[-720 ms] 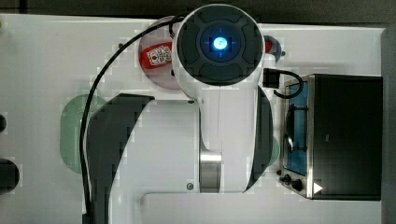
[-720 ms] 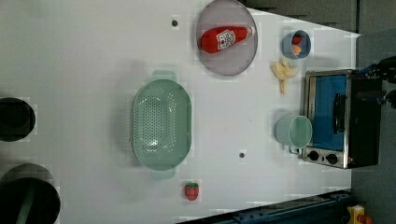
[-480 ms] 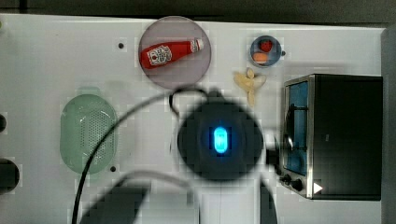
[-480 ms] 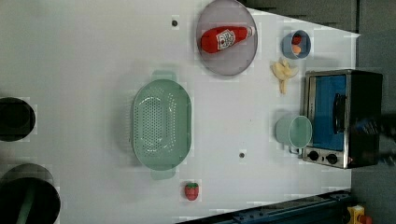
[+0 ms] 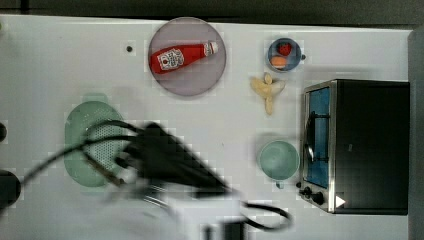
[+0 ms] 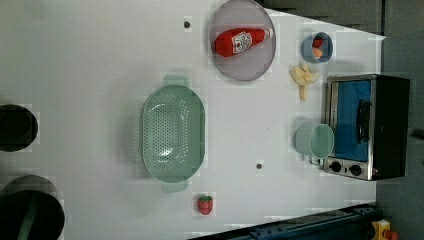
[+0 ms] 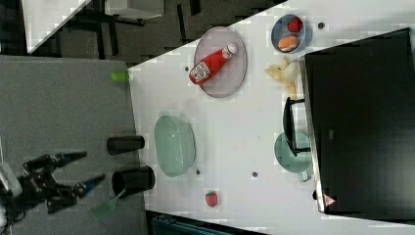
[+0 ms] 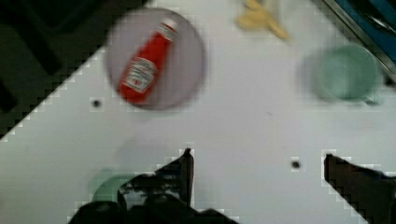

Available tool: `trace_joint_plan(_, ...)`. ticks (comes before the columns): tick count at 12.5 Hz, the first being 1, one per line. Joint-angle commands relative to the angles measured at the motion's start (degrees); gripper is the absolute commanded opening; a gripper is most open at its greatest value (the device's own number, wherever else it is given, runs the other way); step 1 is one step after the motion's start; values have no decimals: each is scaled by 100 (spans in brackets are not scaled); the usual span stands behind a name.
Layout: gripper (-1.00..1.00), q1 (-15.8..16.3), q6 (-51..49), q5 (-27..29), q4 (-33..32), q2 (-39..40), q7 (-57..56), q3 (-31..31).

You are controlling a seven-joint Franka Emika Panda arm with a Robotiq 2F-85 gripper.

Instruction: Drag strainer left to right.

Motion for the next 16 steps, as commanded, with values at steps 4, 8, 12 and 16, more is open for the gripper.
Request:
trace_joint_plan(4,100,216,806,87,-453,1813,3085,1658)
trace_joint_plan(8,100,228,1917,-30,-601,3052,5466,2294)
trace_joint_plan(12,100,257,3109,-124,-815,4091,6919,2280)
trace_joint_plan(16,100,266,4339,-444,-1063,4879,7298,2181)
